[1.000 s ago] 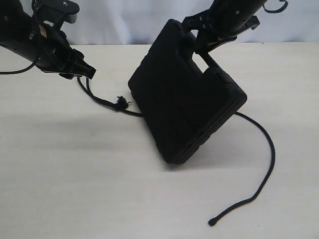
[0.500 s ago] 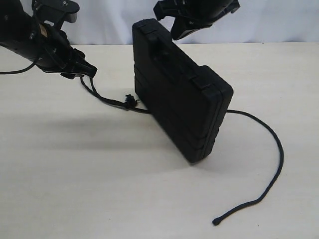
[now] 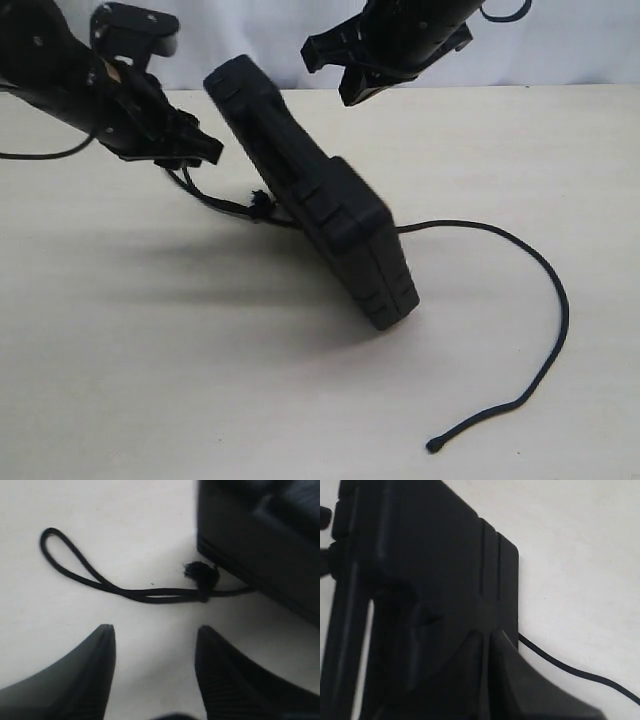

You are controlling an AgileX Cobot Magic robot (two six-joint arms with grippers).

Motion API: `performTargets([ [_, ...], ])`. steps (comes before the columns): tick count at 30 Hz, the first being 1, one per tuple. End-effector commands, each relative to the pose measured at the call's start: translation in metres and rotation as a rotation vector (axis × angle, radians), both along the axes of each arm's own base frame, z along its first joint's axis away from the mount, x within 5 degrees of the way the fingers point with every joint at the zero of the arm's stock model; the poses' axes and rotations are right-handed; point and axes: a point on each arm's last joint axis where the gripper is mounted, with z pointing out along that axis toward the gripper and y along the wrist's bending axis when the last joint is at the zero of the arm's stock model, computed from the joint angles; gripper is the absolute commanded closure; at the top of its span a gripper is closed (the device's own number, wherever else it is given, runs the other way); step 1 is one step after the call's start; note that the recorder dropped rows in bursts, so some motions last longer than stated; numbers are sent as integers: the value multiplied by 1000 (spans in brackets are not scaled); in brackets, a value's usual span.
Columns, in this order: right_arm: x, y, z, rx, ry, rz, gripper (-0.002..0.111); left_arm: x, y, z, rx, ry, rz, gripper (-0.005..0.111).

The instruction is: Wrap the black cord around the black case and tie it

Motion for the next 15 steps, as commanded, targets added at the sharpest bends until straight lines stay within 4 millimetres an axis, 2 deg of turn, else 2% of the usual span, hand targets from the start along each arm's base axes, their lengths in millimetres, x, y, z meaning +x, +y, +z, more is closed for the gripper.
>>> performTargets([
  [1, 0, -1, 2, -4, -21, 0, 104, 0, -25, -15, -5, 13, -77, 60],
  [10, -1, -1, 1, -14, -7, 10, 104, -1, -31, -14, -10, 1, -88, 60],
  [15, -13, -9, 10, -95, -16, 98, 104, -1, -31, -14, -10, 1, -88, 60],
])
